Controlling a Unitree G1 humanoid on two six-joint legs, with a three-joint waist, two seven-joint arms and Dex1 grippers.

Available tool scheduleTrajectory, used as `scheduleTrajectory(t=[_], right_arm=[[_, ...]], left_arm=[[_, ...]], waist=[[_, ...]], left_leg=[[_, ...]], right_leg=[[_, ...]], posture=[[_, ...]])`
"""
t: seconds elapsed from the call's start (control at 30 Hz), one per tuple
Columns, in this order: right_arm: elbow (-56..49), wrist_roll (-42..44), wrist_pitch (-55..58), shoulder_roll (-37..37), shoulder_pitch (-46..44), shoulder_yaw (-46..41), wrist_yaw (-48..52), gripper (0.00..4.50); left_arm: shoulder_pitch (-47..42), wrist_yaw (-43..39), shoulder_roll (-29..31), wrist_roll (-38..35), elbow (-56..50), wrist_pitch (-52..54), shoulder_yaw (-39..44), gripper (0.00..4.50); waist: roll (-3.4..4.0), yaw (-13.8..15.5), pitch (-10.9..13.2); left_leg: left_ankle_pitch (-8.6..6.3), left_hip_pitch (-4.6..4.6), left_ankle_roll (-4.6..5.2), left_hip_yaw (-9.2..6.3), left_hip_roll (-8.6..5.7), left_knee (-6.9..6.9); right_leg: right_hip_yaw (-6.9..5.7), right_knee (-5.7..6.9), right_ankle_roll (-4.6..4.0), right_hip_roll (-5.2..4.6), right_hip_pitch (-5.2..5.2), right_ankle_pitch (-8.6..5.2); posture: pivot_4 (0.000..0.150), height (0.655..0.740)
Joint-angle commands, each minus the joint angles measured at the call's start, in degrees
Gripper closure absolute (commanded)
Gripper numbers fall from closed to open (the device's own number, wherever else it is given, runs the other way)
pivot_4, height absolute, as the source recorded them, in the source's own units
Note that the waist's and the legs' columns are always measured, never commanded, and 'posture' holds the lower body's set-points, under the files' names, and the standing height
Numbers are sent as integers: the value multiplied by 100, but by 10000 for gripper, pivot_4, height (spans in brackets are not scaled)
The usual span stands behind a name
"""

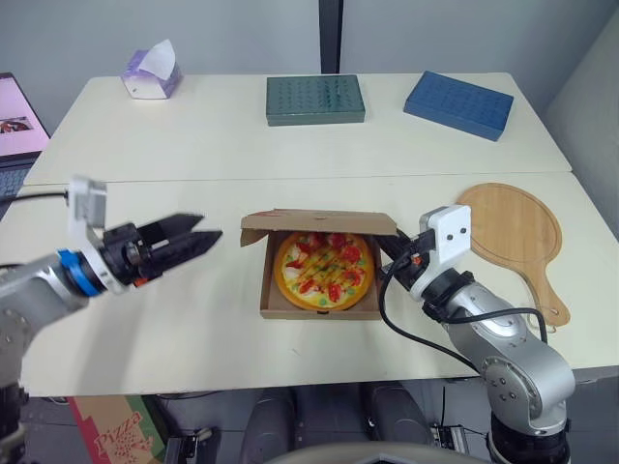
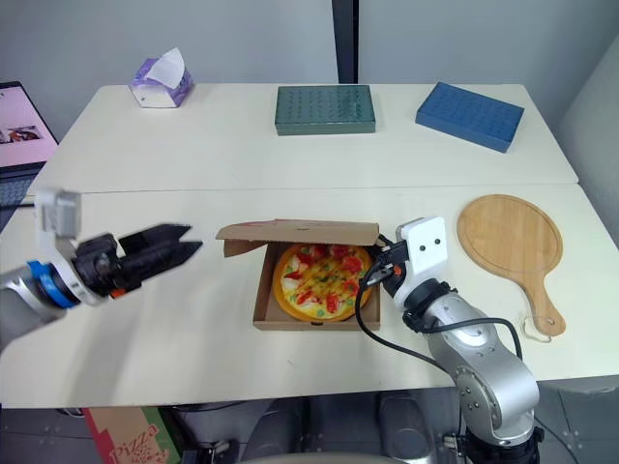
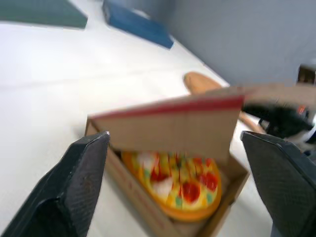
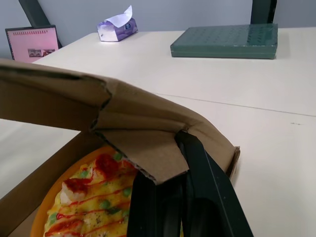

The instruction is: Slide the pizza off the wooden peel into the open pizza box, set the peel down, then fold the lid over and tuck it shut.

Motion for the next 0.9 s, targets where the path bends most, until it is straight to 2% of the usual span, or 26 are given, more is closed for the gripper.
scheduleTrajectory(t=[0.03,0.07,0.17,0.37,0.4,0.5,0.73,0.87,0.9], right_arm=[[43,37,37,-57,-5,185,35,45000],[44,29,29,-78,-5,196,33,45000],[68,8,17,-94,-30,218,-8,45000],[84,-34,31,-139,-56,253,-47,45000],[78,-37,37,-134,-48,237,-66,45000],[20,31,51,-143,-31,159,-38,39228],[-199,204,215,-359,71,5,92,15304],[-360,303,320,-724,155,-133,285,965],[-397,351,330,-820,181,-173,346,400]], left_arm=[[-1061,-447,126,504,336,-192,-541,12917],[-1406,-622,87,667,396,-231,-782,14898],[-2311,-1222,-110,1156,642,-365,-1538,25147],[-3069,-2497,-487,2204,988,-823,-2858,44846],[-3181,-2704,-556,2392,1148,-968,-3027,44846],[-3492,-3187,-706,2812,1591,-1264,-3318,45000],[-3829,-3770,-911,3329,2095,-1508,-3436,45000],[-3858,-3915,-1020,3511,2182,-1583,-3405,45000],[-3862,-3935,-1044,3541,2191,-1587,-3392,45000]], waist=[[-6,-16,-2],[-6,-2,0],[-7,-23,0],[-7,-53,1],[-7,-55,1],[-7,-42,1],[-7,-14,1],[-9,3,2],[-9,11,2]], left_leg=[[0,2,0,1,3,-2],[0,2,0,2,2,-3],[0,2,-1,6,1,-3],[1,3,0,9,2,-15],[1,2,0,9,4,-15],[1,-2,0,7,7,-13],[1,-4,1,7,7,-11],[1,-7,1,5,7,-4],[1,-7,1,5,7,-2]], right_leg=[[1,0,3,4,0,2],[2,3,4,3,2,3],[5,2,19,3,2,11],[8,6,23,6,-4,14],[9,6,23,9,-7,14],[8,7,23,14,-10,14],[9,8,24,14,-10,14],[8,8,25,13,-6,14],[7,7,25,13,-5,14]], posture=[[1500,7279],[1500,7279],[1500,7279],[1500,7279],[1500,7279],[1500,7279],[1500,7279],[1500,7279],[1500,7279]])
